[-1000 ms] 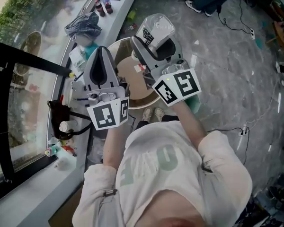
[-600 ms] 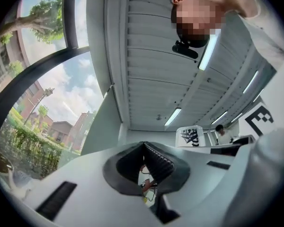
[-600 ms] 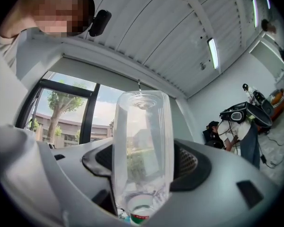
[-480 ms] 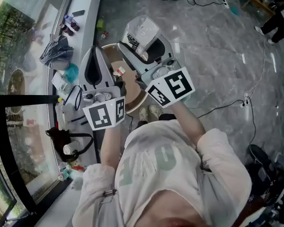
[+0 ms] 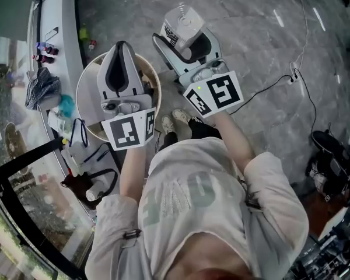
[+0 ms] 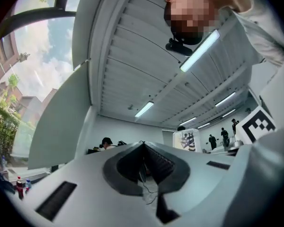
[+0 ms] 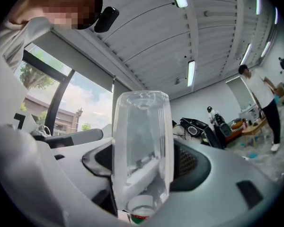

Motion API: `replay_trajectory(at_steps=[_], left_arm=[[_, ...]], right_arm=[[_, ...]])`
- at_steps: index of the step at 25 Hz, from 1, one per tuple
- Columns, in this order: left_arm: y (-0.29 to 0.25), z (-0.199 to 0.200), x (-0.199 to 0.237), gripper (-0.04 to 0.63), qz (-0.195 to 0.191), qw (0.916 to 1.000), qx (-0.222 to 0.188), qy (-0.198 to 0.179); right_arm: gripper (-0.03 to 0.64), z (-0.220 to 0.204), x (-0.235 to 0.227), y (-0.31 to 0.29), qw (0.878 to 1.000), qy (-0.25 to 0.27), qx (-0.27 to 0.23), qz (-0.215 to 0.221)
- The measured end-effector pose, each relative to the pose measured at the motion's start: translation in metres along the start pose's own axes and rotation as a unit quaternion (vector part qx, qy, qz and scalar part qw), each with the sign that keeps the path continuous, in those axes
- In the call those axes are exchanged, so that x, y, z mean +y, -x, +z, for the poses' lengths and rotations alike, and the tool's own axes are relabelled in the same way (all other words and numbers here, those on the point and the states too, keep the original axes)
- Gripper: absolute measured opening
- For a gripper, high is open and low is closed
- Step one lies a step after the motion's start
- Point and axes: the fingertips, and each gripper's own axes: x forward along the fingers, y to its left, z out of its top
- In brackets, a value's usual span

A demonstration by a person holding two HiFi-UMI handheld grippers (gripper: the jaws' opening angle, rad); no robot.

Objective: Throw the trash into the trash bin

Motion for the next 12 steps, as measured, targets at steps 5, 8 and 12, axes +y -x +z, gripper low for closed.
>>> replay_trajectory(at_steps=[5, 8, 12], left_arm=[[-0.024, -0.049, -0.052, 0.012, -0.056, 0.9972, 0.045, 0.021], [-0.029, -0.096, -0.075, 0.012, -0.078, 0.9934, 0.082, 0.016], [-0.013, -0.187, -0.097, 0.012, -0.089, 0.9837, 0.152, 0.039]], right_arm=[[0.314, -0.030, -0.073, 0.044, 0.997, 0.023, 0.020, -0.064], [0.314, -0.078, -0.120, 0.075, 0.994, 0.049, 0.042, -0.093], [0.314, -0.183, -0.171, 0.137, 0.983, 0.048, 0.123, -0.126]])
